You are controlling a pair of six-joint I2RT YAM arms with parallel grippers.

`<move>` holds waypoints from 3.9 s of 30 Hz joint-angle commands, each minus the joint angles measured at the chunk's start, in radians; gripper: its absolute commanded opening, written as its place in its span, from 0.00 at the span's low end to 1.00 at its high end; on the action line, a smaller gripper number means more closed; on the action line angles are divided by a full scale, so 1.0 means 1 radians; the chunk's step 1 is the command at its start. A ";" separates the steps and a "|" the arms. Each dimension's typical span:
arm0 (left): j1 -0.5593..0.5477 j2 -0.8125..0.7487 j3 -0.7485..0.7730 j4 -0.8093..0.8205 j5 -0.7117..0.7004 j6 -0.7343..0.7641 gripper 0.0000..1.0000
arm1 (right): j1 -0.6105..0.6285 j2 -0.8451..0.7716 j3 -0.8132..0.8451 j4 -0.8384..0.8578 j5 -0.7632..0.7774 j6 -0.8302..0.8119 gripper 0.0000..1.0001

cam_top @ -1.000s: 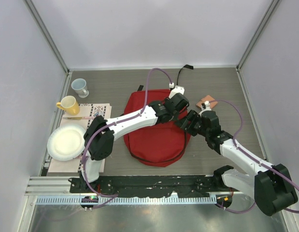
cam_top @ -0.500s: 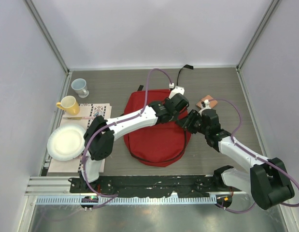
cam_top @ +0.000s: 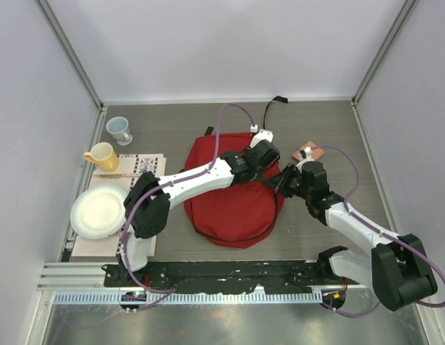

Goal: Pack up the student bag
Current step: Unzip the student bag at the center of the board, then pick up the personal item from the center of the board.

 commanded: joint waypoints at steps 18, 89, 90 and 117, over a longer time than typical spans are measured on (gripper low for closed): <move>0.152 -0.347 -0.396 -0.030 -0.213 0.001 0.00 | -0.030 -0.055 -0.039 -0.028 0.098 0.035 0.01; 0.235 -0.814 -0.731 0.045 -0.091 -0.159 1.00 | 0.200 0.337 0.579 -0.416 0.120 -0.370 0.66; 0.235 -0.812 -0.731 0.047 -0.086 -0.157 1.00 | 0.205 0.345 0.587 -0.423 0.115 -0.387 0.66; 0.235 -0.801 -0.716 0.079 -0.038 -0.137 0.99 | -0.278 0.044 0.426 -0.477 0.362 -0.288 0.92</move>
